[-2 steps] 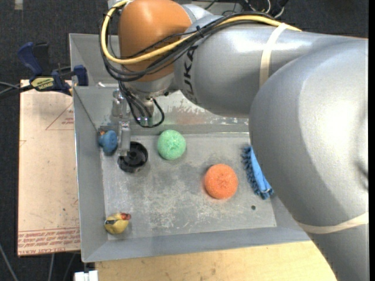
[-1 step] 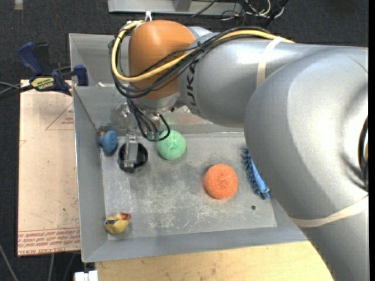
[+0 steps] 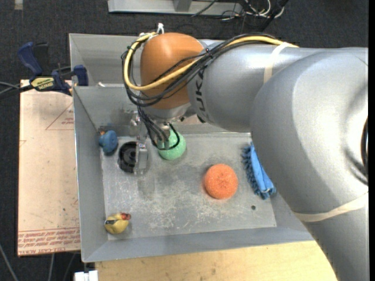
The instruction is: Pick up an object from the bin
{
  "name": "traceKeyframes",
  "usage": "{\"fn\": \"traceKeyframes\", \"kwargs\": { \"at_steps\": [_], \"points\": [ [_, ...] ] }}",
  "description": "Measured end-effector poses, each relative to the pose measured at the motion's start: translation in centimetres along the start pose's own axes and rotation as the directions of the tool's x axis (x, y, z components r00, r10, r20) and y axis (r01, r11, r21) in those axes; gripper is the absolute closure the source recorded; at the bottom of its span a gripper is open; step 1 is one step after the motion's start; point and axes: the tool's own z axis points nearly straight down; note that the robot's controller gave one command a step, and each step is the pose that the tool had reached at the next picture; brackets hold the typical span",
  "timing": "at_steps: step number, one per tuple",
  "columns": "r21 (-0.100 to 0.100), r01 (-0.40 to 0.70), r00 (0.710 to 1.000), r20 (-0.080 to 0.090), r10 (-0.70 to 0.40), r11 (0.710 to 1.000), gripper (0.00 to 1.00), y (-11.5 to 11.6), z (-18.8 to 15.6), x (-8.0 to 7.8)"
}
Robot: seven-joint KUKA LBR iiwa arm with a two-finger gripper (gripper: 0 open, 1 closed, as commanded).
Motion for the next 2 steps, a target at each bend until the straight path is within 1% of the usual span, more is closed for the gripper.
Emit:
{"fn": "traceKeyframes", "kwargs": {
  "at_steps": [1, 2],
  "points": [
    [-0.003, -0.100, 0.995, 0.004, 0.100, 0.995, 1.00, -1.67, 3.87, -0.12],
    [-0.003, -0.100, 0.995, 0.004, 0.100, 0.995, 1.00, -1.67, 3.87, -0.12]
  ]
}}
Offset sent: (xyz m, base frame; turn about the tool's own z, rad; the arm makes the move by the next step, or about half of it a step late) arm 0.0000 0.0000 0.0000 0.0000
